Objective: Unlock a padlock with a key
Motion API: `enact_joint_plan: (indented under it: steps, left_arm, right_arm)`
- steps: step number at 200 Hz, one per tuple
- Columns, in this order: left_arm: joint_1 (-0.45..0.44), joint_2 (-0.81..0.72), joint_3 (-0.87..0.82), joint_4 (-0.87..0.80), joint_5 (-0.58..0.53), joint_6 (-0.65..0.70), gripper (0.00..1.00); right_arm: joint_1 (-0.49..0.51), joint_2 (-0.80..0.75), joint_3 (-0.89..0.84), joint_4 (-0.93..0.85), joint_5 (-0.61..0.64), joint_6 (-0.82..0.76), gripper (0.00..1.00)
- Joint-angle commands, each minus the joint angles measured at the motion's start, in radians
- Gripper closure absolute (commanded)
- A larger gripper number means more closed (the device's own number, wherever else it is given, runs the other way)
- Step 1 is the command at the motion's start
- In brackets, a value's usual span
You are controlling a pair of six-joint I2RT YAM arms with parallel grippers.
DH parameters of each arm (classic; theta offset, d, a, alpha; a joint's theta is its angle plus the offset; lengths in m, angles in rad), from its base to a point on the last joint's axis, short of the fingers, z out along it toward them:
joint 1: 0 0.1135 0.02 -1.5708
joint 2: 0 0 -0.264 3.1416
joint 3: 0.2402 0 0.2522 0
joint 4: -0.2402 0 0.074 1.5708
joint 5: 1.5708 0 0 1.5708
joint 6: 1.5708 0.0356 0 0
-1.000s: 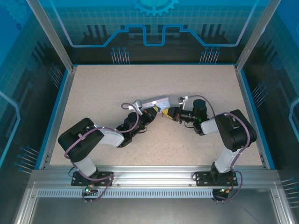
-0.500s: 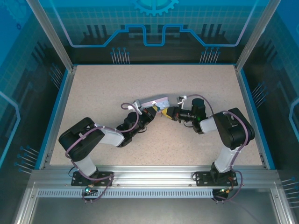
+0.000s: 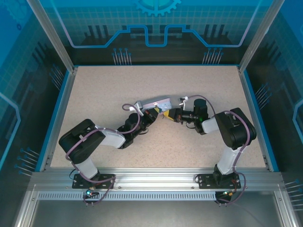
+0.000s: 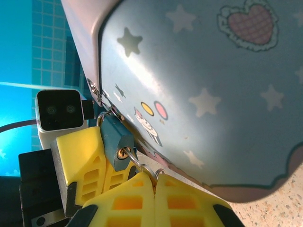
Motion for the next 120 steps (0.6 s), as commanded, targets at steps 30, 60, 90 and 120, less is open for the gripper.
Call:
enact_joint_plan:
  steps: [30, 60, 90, 120]
  left_arm:
    - [-0.021, -0.039, 0.006, 0.028, 0.222, 0.018, 1.00]
    - [-0.016, -0.039, 0.011, -0.001, 0.242, 0.039, 1.00]
    - [-0.012, -0.037, 0.003, -0.019, 0.257, 0.049, 1.00]
    - [-0.005, -0.027, -0.002, -0.006, 0.271, 0.043, 1.00]
  right_arm:
    - [0.017, -0.006, 0.049, -0.033, -0.062, -0.062, 1.00]
    - [0.004, -0.015, 0.047, -0.044, -0.067, -0.069, 1.00]
    - [-0.007, -0.034, 0.046, -0.068, -0.071, -0.086, 1.00]
    - [-0.013, -0.047, 0.050, -0.100, -0.074, -0.110, 1.00]
